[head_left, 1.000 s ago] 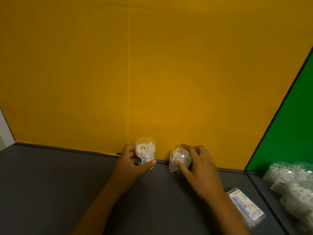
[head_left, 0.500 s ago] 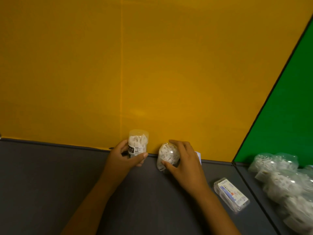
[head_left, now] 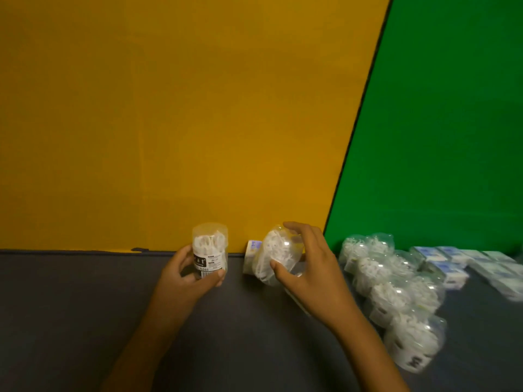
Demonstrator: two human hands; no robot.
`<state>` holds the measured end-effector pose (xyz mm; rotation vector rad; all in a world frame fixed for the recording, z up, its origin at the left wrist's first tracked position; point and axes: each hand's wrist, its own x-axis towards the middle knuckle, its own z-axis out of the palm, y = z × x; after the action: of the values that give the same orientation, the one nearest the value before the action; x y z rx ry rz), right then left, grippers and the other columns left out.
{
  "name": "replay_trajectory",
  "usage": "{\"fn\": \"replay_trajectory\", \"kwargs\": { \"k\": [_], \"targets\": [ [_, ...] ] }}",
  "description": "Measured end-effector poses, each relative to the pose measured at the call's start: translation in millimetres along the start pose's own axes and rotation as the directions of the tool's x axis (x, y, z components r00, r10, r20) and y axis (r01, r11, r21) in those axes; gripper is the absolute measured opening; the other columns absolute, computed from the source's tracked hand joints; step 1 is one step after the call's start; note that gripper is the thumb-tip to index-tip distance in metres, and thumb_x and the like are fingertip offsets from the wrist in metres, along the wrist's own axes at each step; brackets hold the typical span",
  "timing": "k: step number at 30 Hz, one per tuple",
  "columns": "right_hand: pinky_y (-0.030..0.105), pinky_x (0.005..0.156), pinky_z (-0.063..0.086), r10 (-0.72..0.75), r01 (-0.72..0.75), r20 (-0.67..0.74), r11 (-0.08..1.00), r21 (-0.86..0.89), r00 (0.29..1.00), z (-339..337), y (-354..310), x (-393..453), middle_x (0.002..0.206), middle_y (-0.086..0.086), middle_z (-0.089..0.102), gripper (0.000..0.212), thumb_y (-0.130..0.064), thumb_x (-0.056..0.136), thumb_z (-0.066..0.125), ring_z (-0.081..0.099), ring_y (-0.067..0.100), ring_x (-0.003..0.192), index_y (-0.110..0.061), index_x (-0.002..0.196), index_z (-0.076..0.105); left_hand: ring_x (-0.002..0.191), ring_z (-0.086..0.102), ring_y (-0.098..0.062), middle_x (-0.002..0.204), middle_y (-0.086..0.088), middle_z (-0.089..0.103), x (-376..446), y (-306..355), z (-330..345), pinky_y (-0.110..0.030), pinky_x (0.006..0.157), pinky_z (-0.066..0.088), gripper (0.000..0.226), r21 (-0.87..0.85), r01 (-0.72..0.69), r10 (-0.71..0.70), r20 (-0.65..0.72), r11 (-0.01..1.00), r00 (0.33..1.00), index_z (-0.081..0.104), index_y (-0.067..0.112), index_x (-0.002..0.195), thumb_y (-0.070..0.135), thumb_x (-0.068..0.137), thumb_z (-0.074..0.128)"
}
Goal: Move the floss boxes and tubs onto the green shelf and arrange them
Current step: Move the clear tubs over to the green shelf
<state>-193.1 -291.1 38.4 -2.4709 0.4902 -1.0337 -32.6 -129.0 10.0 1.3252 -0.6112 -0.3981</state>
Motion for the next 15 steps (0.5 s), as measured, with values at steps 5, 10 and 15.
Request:
{"fn": "replay_trajectory", "kwargs": {
  "k": [5,10,15],
  "targets": [
    [0.03,0.094,0.049,0.025,-0.025,0.004,0.998,-0.051,1.0,-67,8,-41,0.133,-0.014,0.037,0.07,-0.039,0.081,0.072,0.046,0.005,0.118,-0.035,0.138,0.033,0.09,0.071,-0.013,0.116,-0.006,0.066,-48,6,37,-0.018,0.063,0.055,0.059,0.033,-0.025,0.023,0.05,0.999,0.998,0.055,0.01,0.125,-0.01,0.073,0.073],
    [0.035,0.091,0.052,0.049,-0.047,0.017,0.992,-0.114,0.999,-138,22,-90,0.134,-0.012,0.031,0.073,-0.038,0.081,0.07,0.046,0.013,0.122,-0.037,0.144,0.032,0.086,0.072,-0.014,0.117,-0.009,0.067,-103,22,91,-0.015,0.063,0.054,0.054,0.046,-0.032,0.027,0.115,0.998,0.993,0.056,0.01,0.122,-0.01,0.074,0.073],
    [0.041,0.085,0.055,0.109,-0.105,0.01,0.97,-0.218,0.994,-204,38,-141,0.126,-0.01,0.033,0.069,-0.041,0.078,0.075,0.051,0.017,0.113,-0.051,0.135,0.038,0.083,0.072,-0.009,0.116,-0.007,0.066,-158,31,143,-0.011,0.059,0.051,0.054,0.04,-0.038,0.031,0.161,0.998,0.986,0.057,0.01,0.122,-0.01,0.075,0.072]
  ]
}}
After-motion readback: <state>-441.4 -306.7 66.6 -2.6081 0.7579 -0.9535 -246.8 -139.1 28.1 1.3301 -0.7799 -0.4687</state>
